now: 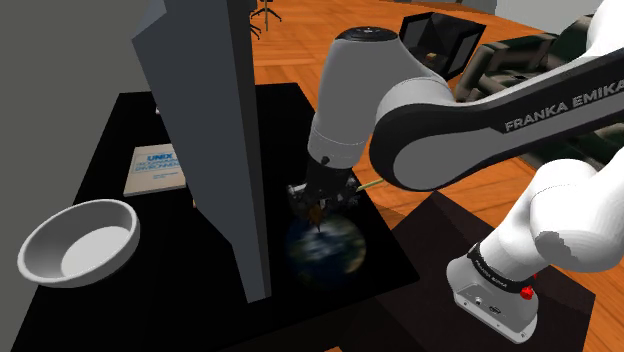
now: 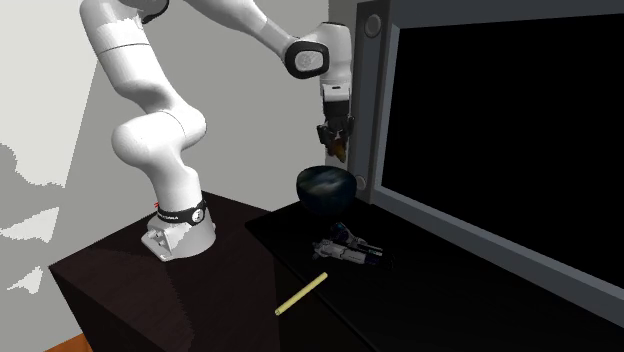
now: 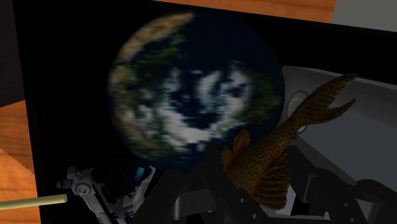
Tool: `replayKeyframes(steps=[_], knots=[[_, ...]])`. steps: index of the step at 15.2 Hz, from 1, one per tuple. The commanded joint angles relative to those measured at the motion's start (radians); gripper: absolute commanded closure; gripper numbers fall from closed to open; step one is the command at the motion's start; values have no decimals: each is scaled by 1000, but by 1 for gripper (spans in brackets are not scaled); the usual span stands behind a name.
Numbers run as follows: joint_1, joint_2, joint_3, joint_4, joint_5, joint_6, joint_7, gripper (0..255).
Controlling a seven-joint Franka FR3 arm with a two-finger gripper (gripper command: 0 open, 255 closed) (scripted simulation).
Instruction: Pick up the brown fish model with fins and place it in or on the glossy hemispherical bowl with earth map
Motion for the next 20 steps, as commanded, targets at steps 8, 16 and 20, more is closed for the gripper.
replayKeyframes(steps=[8,16,20], knots=[[-7,79,27,-65,-17,140,16,255],[-8,87,29,-69,-20,152,18,255],[-8,87,29,-69,-20,152,18,0]])
